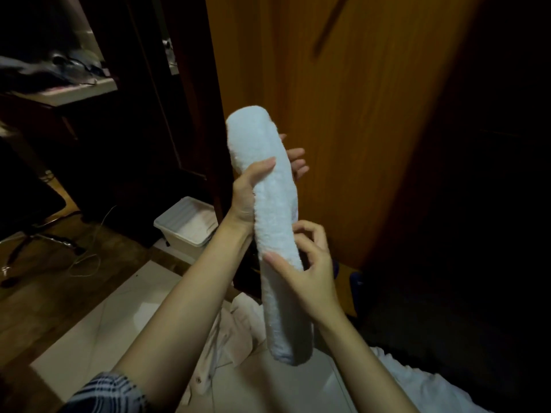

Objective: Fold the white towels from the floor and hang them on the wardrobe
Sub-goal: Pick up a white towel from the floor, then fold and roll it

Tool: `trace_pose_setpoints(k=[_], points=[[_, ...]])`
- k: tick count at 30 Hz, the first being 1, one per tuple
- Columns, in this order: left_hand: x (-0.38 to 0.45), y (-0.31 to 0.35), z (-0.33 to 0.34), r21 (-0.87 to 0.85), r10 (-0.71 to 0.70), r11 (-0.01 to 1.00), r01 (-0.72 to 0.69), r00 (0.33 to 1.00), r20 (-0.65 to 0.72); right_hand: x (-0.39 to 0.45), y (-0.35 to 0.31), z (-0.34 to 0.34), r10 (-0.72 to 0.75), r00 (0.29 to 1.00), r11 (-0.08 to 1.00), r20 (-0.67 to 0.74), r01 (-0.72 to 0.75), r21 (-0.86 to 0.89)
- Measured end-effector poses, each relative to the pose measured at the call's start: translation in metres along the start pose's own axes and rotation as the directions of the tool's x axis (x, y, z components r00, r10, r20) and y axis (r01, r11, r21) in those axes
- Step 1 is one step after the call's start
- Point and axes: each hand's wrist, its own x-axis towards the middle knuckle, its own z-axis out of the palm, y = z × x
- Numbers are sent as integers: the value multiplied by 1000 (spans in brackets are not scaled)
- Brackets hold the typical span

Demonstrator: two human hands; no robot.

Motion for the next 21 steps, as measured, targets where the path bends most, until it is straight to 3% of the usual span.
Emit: trace_pose_setpoints(k=[2, 5, 10, 13, 16, 19, 21], points=[[-4, 2, -1, -112, -27, 993, 31, 999, 37, 0, 4, 1, -7, 1000, 1000, 21, 7, 11], [-6, 2, -1, -210, -10, 977, 38, 991, 133, 9, 8, 0, 74, 979, 985, 191, -102, 142], [1, 11, 1, -245, -65, 962, 119, 973, 220, 15, 10, 0, 91, 947, 914, 308, -202, 351], [6, 20, 3, -163, -70, 981, 106, 975, 211, 14, 12, 4, 42, 968, 934, 249, -126, 334], [12, 29, 4, -58, -54, 996, 63, 988, 146, 11, 13, 9, 27, 997, 985, 76, -40, 166], [16, 35, 5, 10, -14, 1000, 13, 997, 77, 7, 13, 14, -143, 990, 989, -8, 143, 40], [20, 36, 5, 82, 21, 996, -21, 1000, -4, 7, 11, 16, -191, 982, 981, -6, 191, -17]])
